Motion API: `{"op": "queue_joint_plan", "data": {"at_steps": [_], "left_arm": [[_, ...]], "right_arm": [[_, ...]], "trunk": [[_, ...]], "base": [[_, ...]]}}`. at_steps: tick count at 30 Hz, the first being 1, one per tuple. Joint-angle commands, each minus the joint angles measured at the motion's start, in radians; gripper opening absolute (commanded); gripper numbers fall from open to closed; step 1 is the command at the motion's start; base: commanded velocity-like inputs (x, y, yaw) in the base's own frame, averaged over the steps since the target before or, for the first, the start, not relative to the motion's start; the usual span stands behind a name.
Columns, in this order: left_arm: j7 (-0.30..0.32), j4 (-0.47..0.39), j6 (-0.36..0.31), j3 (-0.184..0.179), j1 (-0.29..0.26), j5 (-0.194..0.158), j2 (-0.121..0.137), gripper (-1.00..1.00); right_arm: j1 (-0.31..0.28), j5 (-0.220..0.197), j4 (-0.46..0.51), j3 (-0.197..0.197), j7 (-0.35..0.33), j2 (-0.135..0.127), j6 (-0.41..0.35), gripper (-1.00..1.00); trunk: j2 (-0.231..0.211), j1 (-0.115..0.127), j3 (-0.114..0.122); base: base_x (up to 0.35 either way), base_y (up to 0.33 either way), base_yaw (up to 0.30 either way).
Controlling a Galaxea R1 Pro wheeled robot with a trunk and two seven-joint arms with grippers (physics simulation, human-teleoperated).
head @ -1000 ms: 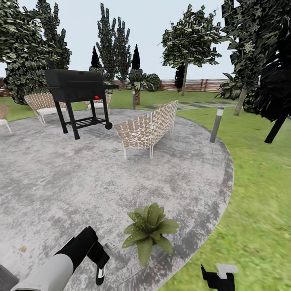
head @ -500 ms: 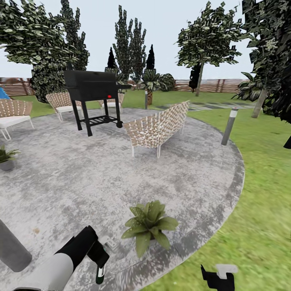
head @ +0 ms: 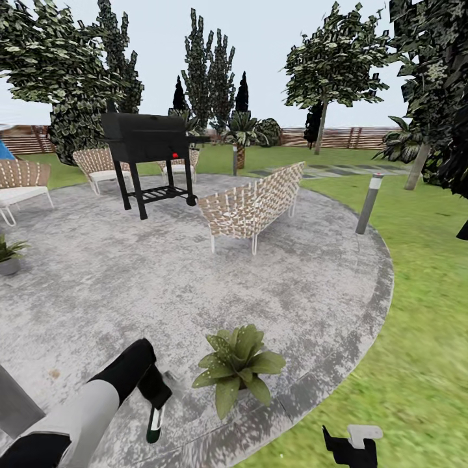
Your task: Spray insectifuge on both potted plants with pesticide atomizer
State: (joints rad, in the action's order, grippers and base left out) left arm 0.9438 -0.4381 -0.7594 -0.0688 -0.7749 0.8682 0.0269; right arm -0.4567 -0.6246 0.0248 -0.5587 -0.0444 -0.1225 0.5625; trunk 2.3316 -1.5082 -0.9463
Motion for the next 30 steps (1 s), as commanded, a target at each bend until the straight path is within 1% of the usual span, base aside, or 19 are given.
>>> {"op": "queue_joint_plan", "data": {"at_steps": [1, 2, 4, 7, 13, 17, 20, 25, 30], "left_arm": [[0.02, -0.002, -0.005, -0.011, -0.002, 0.028, 0.002, -1.0], [0.03, -0.003, -0.005, -0.017, -0.002, 0.068, 0.003, -1.0], [0.037, -0.003, -0.004, -0.021, -0.001, 0.103, 0.004, -1.0], [0.04, -0.003, -0.003, -0.024, 0.0, 0.119, 0.001, -1.0], [0.039, -0.004, -0.009, -0.022, 0.0, 0.123, -0.006, -1.0], [0.038, -0.013, -0.009, -0.021, -0.001, 0.123, -0.009, -1.0], [0.037, -0.017, -0.009, -0.022, -0.002, 0.124, -0.017, -1.0], [0.036, -0.018, -0.009, -0.022, -0.003, 0.124, -0.018, -1.0], [0.036, -0.018, -0.01, -0.022, -0.01, 0.124, -0.018, -1.0]], "right_arm": [[0.0, -0.01, 0.0, -0.006, -0.005, 0.0, 0.002, 1.0], [0.0, -0.01, 0.0, -0.006, -0.005, 0.0, 0.002, 1.0], [0.0, -0.01, 0.0, -0.006, -0.005, 0.0, 0.002, 1.0], [0.0, -0.011, 0.0, -0.006, -0.004, 0.0, 0.002, 1.0], [0.0, -0.012, 0.0, -0.006, -0.003, 0.0, 0.003, 1.0], [0.0, -0.013, 0.0, -0.005, -0.003, -0.001, 0.004, 1.0], [0.0, -0.012, 0.0, -0.005, -0.003, -0.005, 0.004, 1.0], [0.0, -0.012, 0.0, -0.005, -0.003, -0.007, 0.004, 1.0], [0.0, -0.012, 0.0, -0.006, -0.003, -0.005, 0.004, 1.0]], "trunk": [[0.0, 0.0, -0.001], [0.0, 0.0, -0.001], [0.0, 0.0, -0.001], [0.0, 0.0, -0.001], [0.0, 0.0, -0.001], [0.0, 0.0, -0.001], [0.0, 0.0, -0.001], [0.0, 0.0, -0.001], [0.0, 0.0, -0.001]], "base": [[0.0, 0.0, 0.0], [0.0, 0.0, 0.0], [0.0, 0.0, 0.003], [0.0, 0.0, 0.129], [0.003, -0.013, 0.266], [0.067, -0.214, 0.245], [0.014, -0.269, 0.028], [-0.021, -0.273, 0.001], [-0.159, -0.246, 0.0]]}}
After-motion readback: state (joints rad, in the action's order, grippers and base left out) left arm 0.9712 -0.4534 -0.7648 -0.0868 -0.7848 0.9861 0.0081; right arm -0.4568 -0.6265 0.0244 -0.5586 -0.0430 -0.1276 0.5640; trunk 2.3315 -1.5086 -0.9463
